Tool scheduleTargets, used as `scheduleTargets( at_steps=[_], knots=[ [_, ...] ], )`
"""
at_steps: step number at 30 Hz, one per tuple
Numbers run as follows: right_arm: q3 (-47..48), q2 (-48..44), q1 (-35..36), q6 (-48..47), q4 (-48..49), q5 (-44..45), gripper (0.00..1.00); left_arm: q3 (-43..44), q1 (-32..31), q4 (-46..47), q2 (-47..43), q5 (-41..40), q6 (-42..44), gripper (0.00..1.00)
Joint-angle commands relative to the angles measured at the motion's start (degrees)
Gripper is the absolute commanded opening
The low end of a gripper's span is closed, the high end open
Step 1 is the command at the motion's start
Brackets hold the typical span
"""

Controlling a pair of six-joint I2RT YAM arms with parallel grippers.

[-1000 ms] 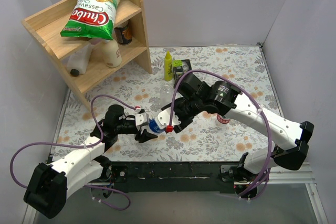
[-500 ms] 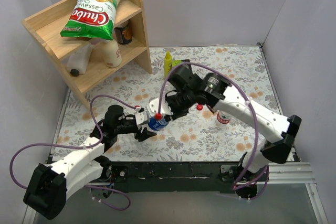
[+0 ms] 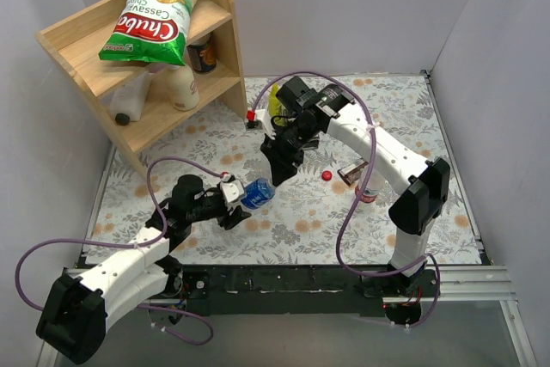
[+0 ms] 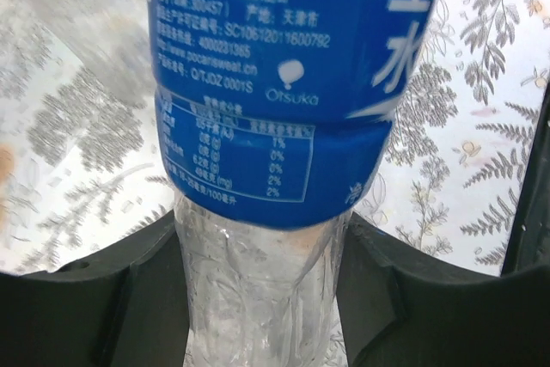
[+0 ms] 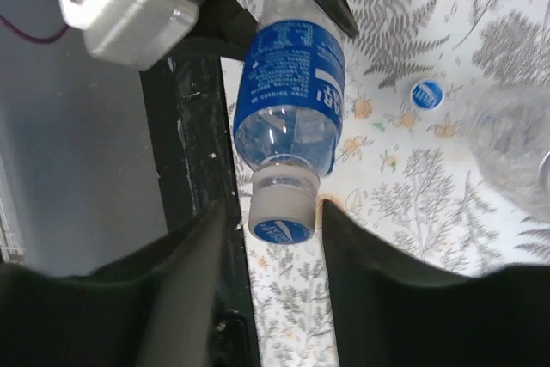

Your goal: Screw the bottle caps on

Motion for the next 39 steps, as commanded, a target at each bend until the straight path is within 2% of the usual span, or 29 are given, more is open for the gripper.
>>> scheduleTargets(
  at_steps=[1,2,5,8,10,12,13,15,18,24,27,28,31,39],
  knots=[
    [10.35,-2.02,1.62,-0.28,-4.55,-1.42,0.69,5.57,0.19,-0.62,-0.68,5.19,4.44,0.0],
    [13.24,-3.16,1.44,-1.69,-5.25,-1.15,0.78,6.01,0.28,-3.1,-0.42,6.53,5.61,0.0],
    [12.4,-8.41,1.35,-8.19,-3.34,-0.97,0.84,8.2,0.28,-10.76,1.86,11.19,10.53,0.0],
    [2.92,-16.14,2.31,-18.88,-1.22,-0.37,0.81,10.93,0.28,-15.16,4.5,14.27,12.03,0.0],
    [-6.22,-20.29,5.28,-27.74,1.06,5.4,0.77,12.59,0.28,-17.09,5.21,15.94,13.0,0.0],
    [-14.54,-26.18,6.88,-32.35,6.13,9.12,0.76,13.3,0.28,-17.19,5.39,17.43,12.83,0.0],
    [-16.51,-28.02,8.37,-36.72,7.65,11.66,0.76,13.83,0.28,-17.36,5.47,17.7,12.83,0.0],
    [-20.03,-31.64,9.78,-39.65,11.59,13.96,0.75,14.44,0.19,-17.54,5.47,18.32,12.65,0.0],
    [-23.29,-33.31,11.89,-41.78,15.81,17.47,0.75,15.5,0.28,-18.06,6.26,18.76,12.83,0.0],
    [-23.91,-32.44,12.69,-41.69,17.68,16.61,0.7,17.08,0.28,-19.21,7.67,19.55,13.09,0.0],
    [-23.82,-32.09,12.95,-42.47,17.42,15.55,0.64,17.7,0.28,-19.12,7.76,19.63,13.35,0.0],
    [-23.91,-31.91,13.13,-42.74,16.72,15.29,0.59,17.79,0.28,-19.3,7.85,19.64,13.53,0.0],
    [-24.0,-31.47,13.3,-43.88,15.66,15.02,0.52,18.14,0.28,-19.21,8.11,19.81,14.05,0.0],
    [-26.02,-31.38,13.3,-47.14,14.78,16.25,0.5,18.31,0.28,-17.72,8.64,19.02,13.88,0.0]
  ],
)
